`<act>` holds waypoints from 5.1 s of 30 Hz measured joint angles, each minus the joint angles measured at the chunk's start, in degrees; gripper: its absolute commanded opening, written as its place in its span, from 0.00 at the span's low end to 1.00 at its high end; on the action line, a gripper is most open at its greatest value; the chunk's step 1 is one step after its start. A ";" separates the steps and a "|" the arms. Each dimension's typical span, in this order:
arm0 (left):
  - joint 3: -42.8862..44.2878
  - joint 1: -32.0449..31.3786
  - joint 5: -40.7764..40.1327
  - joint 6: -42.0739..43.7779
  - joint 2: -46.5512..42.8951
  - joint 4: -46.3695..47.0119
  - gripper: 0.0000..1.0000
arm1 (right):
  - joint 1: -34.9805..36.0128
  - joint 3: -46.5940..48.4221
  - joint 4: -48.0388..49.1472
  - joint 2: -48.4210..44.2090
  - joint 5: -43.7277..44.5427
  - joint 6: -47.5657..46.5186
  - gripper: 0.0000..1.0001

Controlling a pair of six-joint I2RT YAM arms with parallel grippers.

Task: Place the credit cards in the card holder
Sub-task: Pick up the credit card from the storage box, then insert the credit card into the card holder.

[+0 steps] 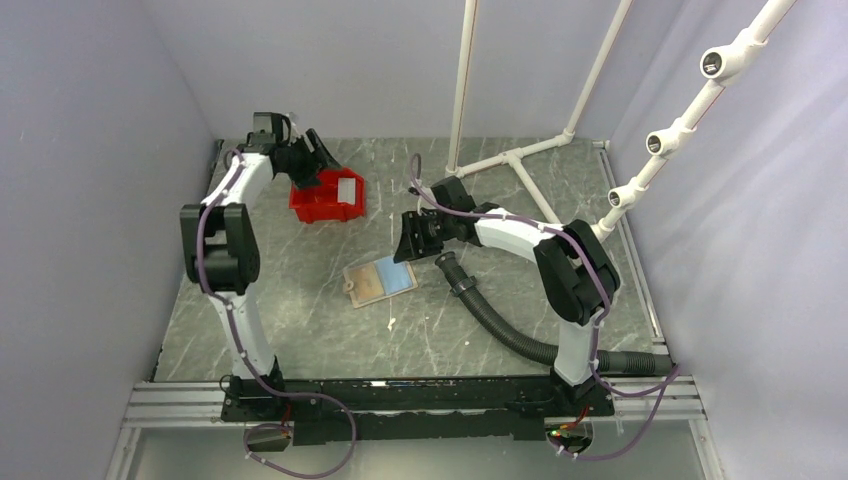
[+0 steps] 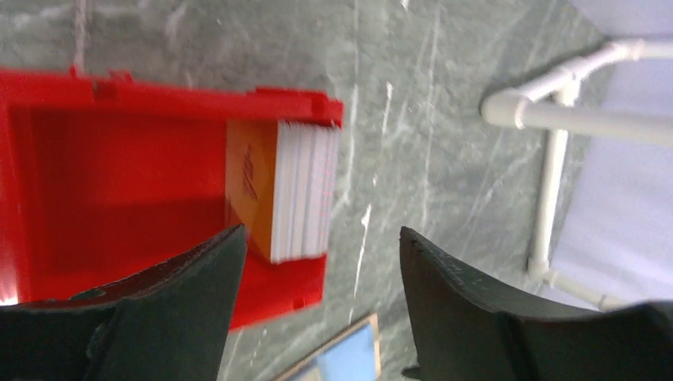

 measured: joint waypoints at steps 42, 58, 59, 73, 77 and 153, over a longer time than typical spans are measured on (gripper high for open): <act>5.68 -2.93 6.67 -0.63 13.88 1.62 0.40 | -1.70 -1.64 0.79 -0.31 -0.83 0.04 0.47; 6.56 -2.95 2.71 2.78 10.05 -2.71 0.00 | -1.70 -1.64 0.85 -0.31 -1.90 0.26 0.46; 7.23 -2.95 1.44 3.50 10.01 -4.24 0.00 | -1.70 -1.64 0.83 -0.31 -1.90 0.26 0.46; -21.46 -3.50 10.73 -4.48 -24.90 14.97 0.00 | -1.70 -5.22 10.21 -3.08 -2.84 9.81 0.63; -37.59 -5.97 14.45 -15.32 -29.64 32.35 0.00 | -1.90 -9.68 23.37 -7.06 -4.76 21.00 0.64; -48.74 -13.86 1.57 -2.27 -21.92 2.58 0.00 | -2.75 -6.71 2.10 4.00 -16.94 2.21 0.00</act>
